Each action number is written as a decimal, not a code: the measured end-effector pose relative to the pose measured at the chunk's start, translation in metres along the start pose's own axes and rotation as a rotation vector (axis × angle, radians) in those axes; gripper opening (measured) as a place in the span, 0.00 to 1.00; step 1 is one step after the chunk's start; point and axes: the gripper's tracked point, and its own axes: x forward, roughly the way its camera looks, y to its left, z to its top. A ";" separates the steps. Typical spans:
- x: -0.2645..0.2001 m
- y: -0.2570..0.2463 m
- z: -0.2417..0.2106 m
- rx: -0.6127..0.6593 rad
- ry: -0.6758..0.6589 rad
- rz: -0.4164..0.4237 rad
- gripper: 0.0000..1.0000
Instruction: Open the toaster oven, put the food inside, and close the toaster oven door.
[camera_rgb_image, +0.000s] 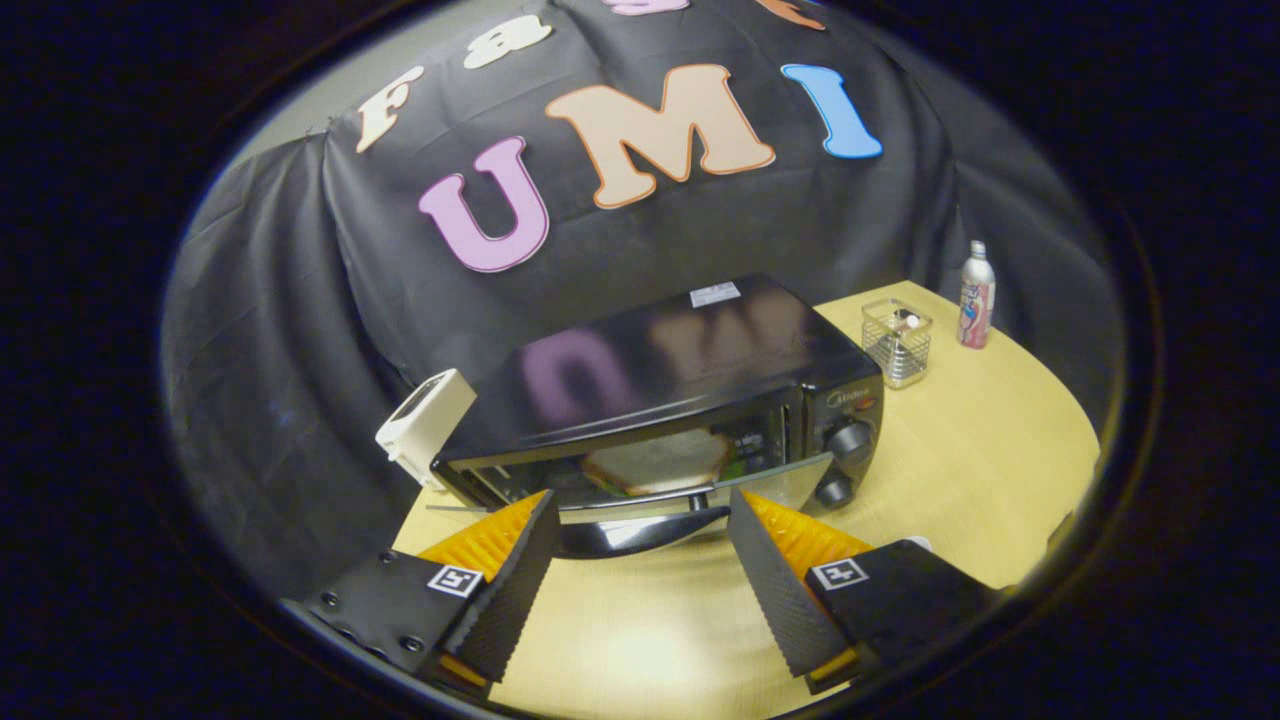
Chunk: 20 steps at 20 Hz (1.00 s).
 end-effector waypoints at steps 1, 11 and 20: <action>0.003 0.001 0.002 0.008 -0.007 0.002 1.00; 0.028 0.005 0.023 0.028 -0.089 0.001 1.00; -0.006 0.018 0.081 -0.113 -0.224 -0.010 1.00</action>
